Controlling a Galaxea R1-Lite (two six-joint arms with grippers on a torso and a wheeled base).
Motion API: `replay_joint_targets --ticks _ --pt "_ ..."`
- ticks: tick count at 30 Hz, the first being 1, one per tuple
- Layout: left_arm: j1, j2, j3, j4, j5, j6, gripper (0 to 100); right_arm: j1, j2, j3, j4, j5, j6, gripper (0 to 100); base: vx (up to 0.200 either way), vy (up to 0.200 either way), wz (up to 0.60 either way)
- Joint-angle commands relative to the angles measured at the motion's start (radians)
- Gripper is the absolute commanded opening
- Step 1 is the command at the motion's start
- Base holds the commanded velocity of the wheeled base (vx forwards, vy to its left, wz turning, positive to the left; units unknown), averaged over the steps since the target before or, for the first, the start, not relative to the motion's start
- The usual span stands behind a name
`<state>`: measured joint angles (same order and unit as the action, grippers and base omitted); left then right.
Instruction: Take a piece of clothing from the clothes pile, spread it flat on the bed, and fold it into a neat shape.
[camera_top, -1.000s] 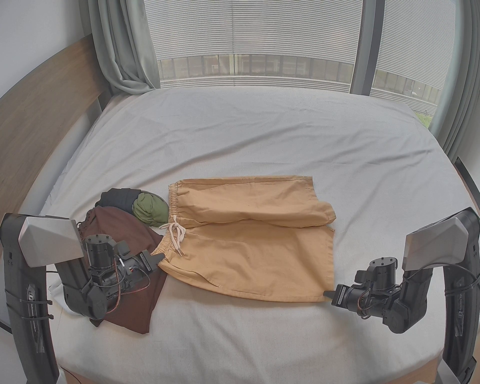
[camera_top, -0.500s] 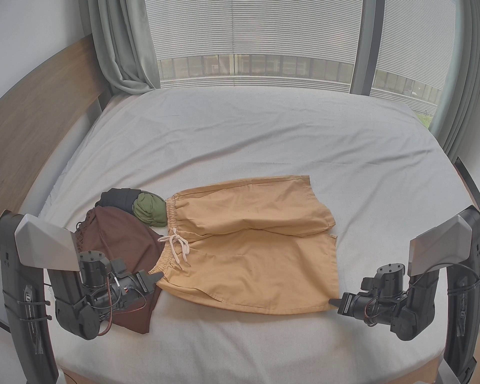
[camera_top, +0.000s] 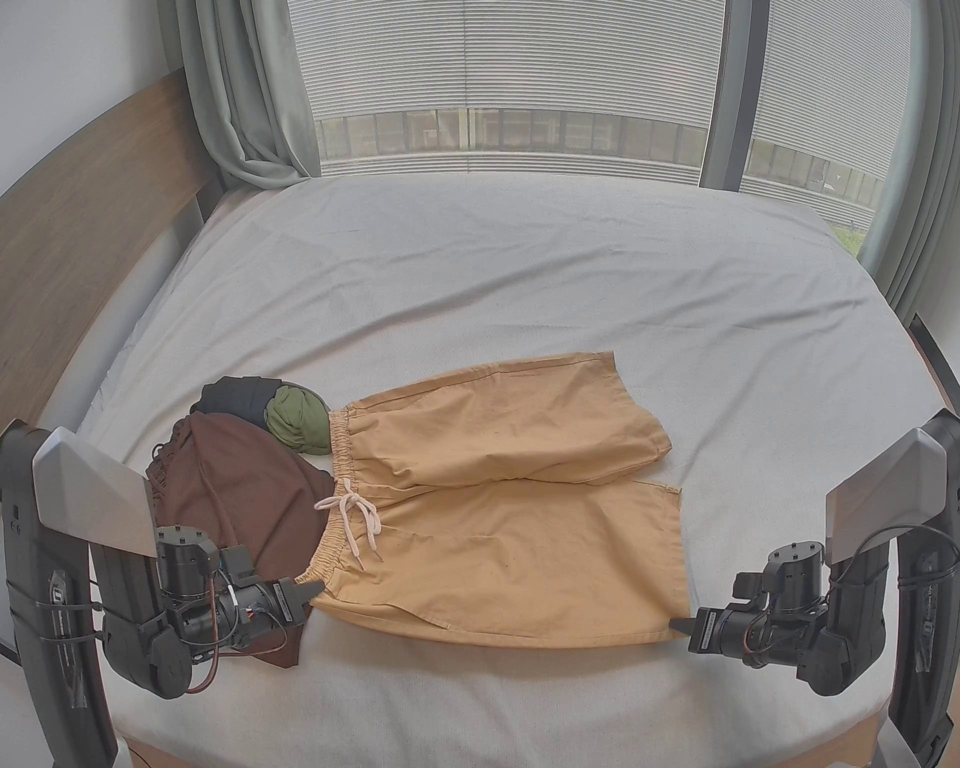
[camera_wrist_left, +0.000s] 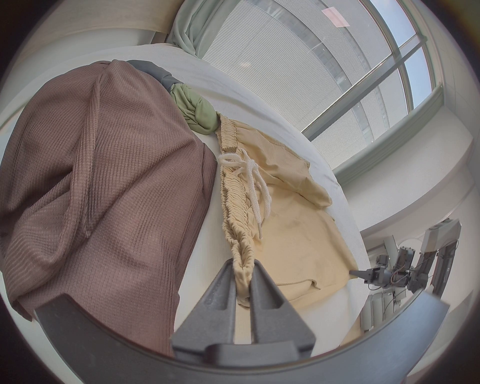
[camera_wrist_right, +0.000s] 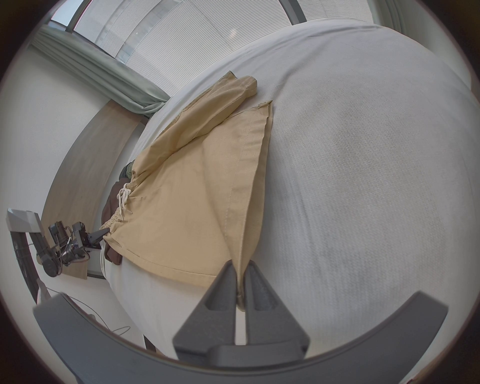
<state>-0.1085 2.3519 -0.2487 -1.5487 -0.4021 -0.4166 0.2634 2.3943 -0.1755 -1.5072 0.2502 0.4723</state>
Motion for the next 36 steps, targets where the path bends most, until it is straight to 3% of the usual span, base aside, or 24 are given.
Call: replay_joint_targets --ticks 1,36 --pt "-0.002 0.009 0.031 0.001 0.000 0.021 0 0.004 0.000 0.037 -0.007 0.000 -0.014 0 0.000 0.000 0.00" --pt "-0.023 0.029 0.247 0.001 -0.004 0.174 0 -0.003 -0.003 0.176 -0.033 0.018 -0.109 0 0.000 0.000 0.00"
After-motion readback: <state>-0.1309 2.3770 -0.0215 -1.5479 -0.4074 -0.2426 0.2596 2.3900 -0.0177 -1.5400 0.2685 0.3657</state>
